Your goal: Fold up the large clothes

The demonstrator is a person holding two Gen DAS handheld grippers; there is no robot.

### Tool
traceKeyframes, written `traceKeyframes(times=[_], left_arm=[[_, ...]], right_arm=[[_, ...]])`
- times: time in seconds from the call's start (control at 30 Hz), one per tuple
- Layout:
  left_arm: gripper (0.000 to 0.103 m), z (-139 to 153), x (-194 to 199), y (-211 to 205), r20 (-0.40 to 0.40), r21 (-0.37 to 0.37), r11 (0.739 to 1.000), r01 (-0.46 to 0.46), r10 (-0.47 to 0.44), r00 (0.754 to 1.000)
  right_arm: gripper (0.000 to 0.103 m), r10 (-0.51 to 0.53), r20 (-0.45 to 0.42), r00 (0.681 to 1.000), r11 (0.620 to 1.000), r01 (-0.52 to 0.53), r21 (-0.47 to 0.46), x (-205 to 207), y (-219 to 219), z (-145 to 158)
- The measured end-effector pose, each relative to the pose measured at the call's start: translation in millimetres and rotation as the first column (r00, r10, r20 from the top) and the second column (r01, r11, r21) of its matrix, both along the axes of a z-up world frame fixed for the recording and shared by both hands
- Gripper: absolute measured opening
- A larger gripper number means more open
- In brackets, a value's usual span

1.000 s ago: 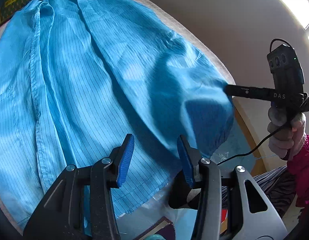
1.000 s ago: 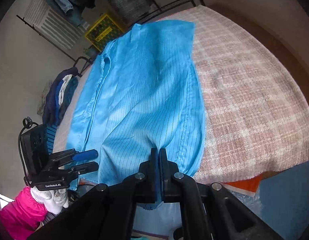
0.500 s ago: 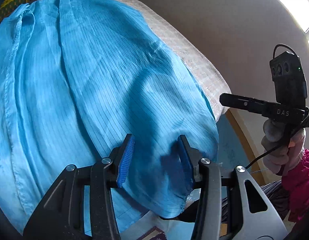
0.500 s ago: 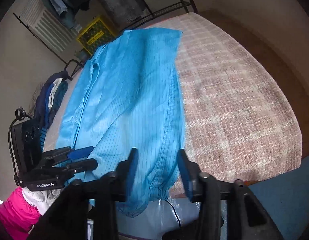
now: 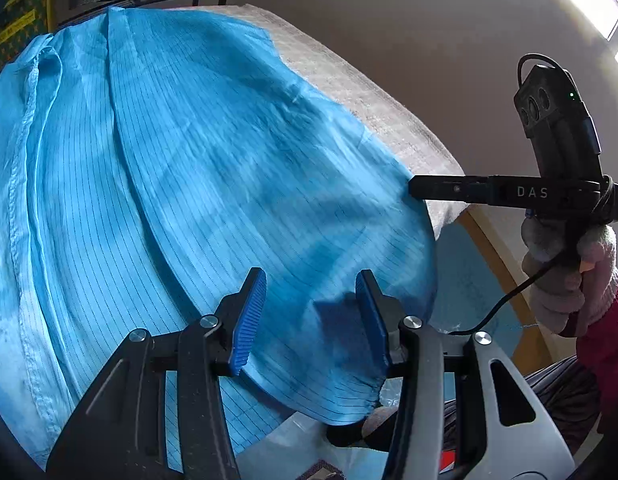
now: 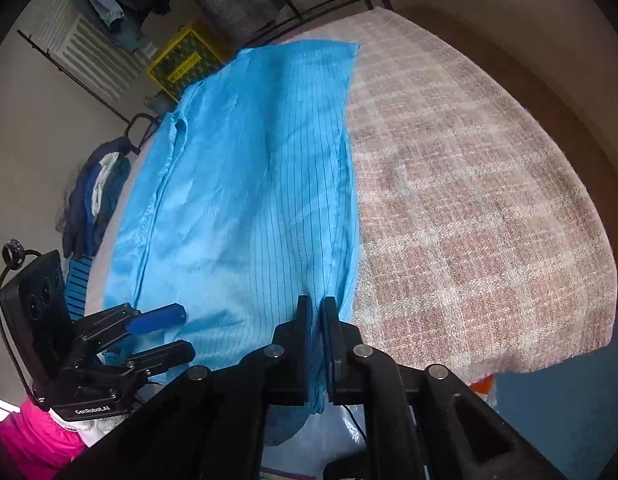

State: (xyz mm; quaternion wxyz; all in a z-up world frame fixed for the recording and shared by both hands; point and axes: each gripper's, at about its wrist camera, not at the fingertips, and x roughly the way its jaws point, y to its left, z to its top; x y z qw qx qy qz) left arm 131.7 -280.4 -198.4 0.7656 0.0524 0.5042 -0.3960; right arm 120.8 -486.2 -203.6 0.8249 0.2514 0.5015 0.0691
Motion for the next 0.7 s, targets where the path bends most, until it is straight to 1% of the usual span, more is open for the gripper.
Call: traceKeyframes(times=[0.03,0.1,0.17,0.23,0.27,0.33,0.4,0.47,0.53,0.6,0.63,0.67,0.7], left_arm=[[0.047,5.2,-2.6,-2.9,0.009,-0.005,1.000,0.006,-0.006,1.000],[0.047,15.9,-8.7,-11.5,0.029,-0.010,1.000,0.020,-0.020,0.999],[0.047,22.4,-15.5,-29.3,0.042,-0.011,0.999,0.048,-0.047,0.998],[0.054,26.9,-22.7,-41.7,0.052,-0.004,0.998,0.069,-0.069,0.996],[0.056,26.4,-25.9,-52.2,0.058,0.010,0.997,0.073,-0.073,0.996],[0.065,25.1,-27.4,-73.4,0.064,0.038,0.997,0.068,-0.070,0.996],[0.067,17.8,-26.9,-95.6,0.063,0.079,0.995,0.056,-0.061,0.996],[0.067,6.2,-23.9,-115.7,0.051,0.129,0.991,0.037,-0.044,0.998],[0.068,-4.9,-23.1,-124.9,0.051,0.167,0.986,0.018,-0.027,0.998],[0.068,-16.0,-17.6,-129.8,0.063,0.204,0.979,-0.030,0.018,0.998],[0.068,-23.9,-11.5,-130.0,0.044,0.211,0.977,-0.046,0.037,0.998],[0.068,-28.1,-7.6,-127.4,0.027,0.194,0.979,-0.060,0.055,0.998],[0.070,-27.5,-5.8,-124.2,0.027,0.159,0.985,-0.073,0.070,0.997]], right_arm=[[0.042,-0.018,0.015,1.000,1.000,0.018,0.011,-3.0,-5.4,5.0],[0.041,-0.068,0.045,0.997,0.998,0.068,0.006,-10.0,-19.3,16.0],[0.041,-0.117,0.077,0.990,0.993,0.115,0.035,-16.1,-37.1,26.5],[0.041,-0.154,0.113,0.982,0.988,0.150,0.044,-24.9,-54.7,38.3],[0.041,-0.171,0.130,0.977,0.985,0.168,0.036,-30.0,-61.9,44.4],[0.041,-0.211,0.161,0.964,0.978,0.206,0.045,-40.2,-77.4,53.2],[0.042,-0.251,0.178,0.951,0.967,0.240,0.081,-47.7,-90.4,56.2],[0.042,-0.268,0.182,0.946,0.963,0.255,0.093,-49.9,-97.0,57.0],[0.042,-0.256,0.185,0.949,0.966,0.243,0.091,-47.1,-96.4,57.5],[0.042,-0.234,0.184,0.955,0.972,0.223,0.076,-41.3,-91.7,55.8],[0.042,-0.224,0.180,0.958,0.974,0.215,0.068,-37.5,-89.1,54.9],[0.042,-0.216,0.176,0.961,0.976,0.207,0.066,-34.9,-87.8,52.9],[0.042,-0.209,0.171,0.963,0.977,0.200,0.069,-30.7,-86.7,51.1]])
